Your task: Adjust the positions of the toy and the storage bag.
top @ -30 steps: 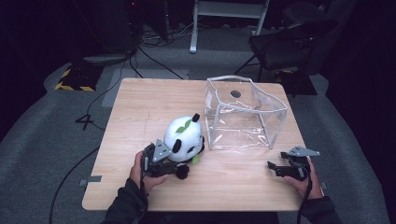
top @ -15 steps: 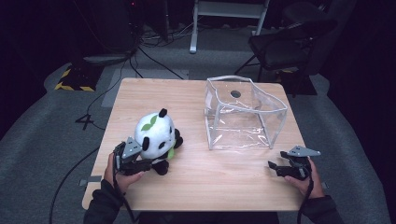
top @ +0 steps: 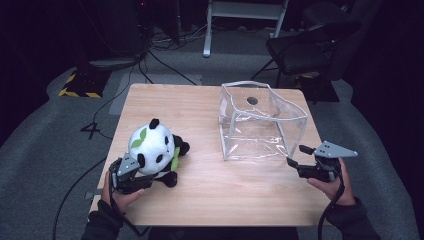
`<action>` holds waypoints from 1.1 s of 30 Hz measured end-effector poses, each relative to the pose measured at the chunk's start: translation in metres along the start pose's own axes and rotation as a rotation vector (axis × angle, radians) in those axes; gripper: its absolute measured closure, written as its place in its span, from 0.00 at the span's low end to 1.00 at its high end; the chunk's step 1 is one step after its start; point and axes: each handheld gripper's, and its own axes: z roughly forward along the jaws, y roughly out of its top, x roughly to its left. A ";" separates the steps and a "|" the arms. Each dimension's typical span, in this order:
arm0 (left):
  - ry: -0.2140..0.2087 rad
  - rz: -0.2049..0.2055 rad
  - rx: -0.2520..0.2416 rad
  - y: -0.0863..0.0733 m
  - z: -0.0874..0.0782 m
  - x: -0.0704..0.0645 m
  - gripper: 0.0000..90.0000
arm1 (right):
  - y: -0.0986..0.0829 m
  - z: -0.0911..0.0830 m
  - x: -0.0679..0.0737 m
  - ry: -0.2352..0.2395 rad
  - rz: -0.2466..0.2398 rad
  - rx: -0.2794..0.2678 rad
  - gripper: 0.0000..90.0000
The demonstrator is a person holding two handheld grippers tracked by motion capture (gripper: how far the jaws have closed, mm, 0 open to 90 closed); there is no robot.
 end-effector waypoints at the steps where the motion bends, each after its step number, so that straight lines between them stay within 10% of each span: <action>1: 0.000 0.003 -0.002 0.001 0.001 -0.001 0.39 | 0.006 -0.002 0.001 -0.003 -0.008 -0.007 0.35; 15: 0.003 -0.002 -0.018 0.001 0.005 -0.004 0.38 | 0.062 -0.007 0.005 0.011 -0.081 -0.064 0.35; 33: -0.002 -0.007 -0.029 -0.001 0.007 -0.003 0.38 | 0.104 0.026 0.018 0.047 -0.151 -0.071 0.35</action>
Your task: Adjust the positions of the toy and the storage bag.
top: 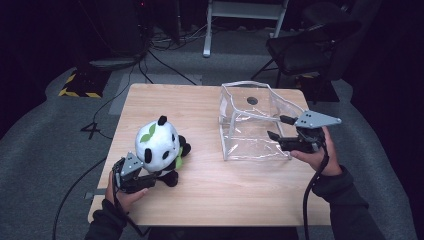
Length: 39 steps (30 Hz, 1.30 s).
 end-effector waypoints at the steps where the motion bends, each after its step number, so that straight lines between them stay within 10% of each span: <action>1: 0.000 0.000 0.000 0.000 0.000 0.000 0.38 | 0.002 0.003 0.000 0.007 0.001 0.000 0.35; 39: -0.014 -0.001 -0.009 -0.002 0.003 0.000 0.38 | 0.058 0.108 0.018 0.050 -0.001 0.108 0.37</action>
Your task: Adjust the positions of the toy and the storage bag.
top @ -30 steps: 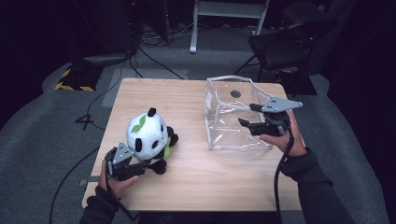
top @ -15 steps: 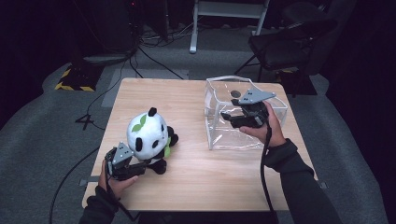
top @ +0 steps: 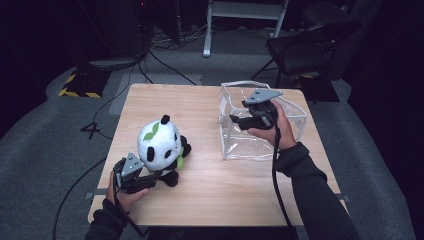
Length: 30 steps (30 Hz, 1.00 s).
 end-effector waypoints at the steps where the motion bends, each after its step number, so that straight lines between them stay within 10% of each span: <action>1: 0.000 0.003 0.000 0.000 0.000 0.000 0.38 | -0.001 0.003 0.000 0.008 0.002 0.007 0.39; 9: 0.002 0.010 -0.001 0.000 0.001 0.000 0.38 | -0.002 0.013 0.008 0.036 -0.001 0.013 0.72; 19: 0.009 0.000 -0.003 0.001 0.003 -0.003 0.38 | 0.000 0.007 0.023 0.129 -0.041 -0.009 0.78; 30: 0.030 0.017 0.004 0.005 0.009 -0.007 0.39 | 0.003 -0.008 0.070 0.181 -0.106 -0.014 0.79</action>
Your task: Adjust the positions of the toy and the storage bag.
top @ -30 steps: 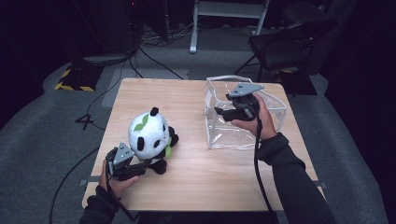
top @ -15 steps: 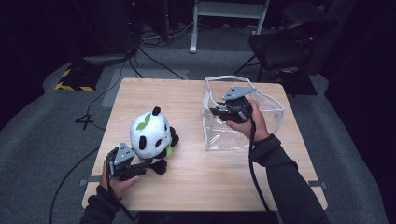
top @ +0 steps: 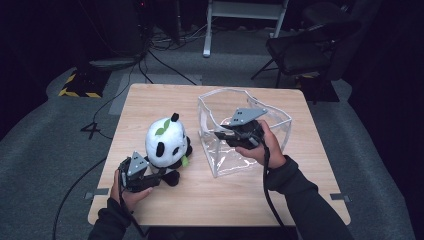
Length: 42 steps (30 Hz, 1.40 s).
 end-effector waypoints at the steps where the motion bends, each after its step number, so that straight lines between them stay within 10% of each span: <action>1: -0.002 -0.004 0.000 0.000 0.000 0.000 0.38 | 0.001 0.000 0.005 -0.002 -0.008 0.004 0.79; 11: -0.005 -0.013 -0.004 -0.001 0.001 0.001 0.39 | 0.013 0.003 0.037 -0.020 0.009 0.030 0.77; 17: -0.006 -0.014 -0.008 -0.002 0.001 0.001 0.39 | 0.016 -0.013 0.033 -0.012 0.014 0.018 0.54; 22: -0.005 -0.013 -0.005 -0.002 0.001 0.001 0.39 | 0.012 -0.052 0.012 -0.051 0.016 -0.001 0.51; 25: -0.003 -0.008 -0.006 -0.001 0.002 0.001 0.39 | 0.004 -0.072 -0.011 -0.157 0.023 0.014 0.52; 31: -0.006 -0.012 -0.007 -0.001 0.002 0.001 0.39 | -0.018 -0.078 -0.068 -0.265 0.096 0.125 0.55; 37: -0.009 -0.011 -0.009 -0.002 0.002 0.002 0.39 | -0.037 -0.067 -0.097 -0.192 0.183 0.189 0.59; 42: -0.007 -0.009 -0.009 -0.002 0.002 0.001 0.39 | -0.056 -0.065 -0.110 -0.232 0.256 0.267 0.70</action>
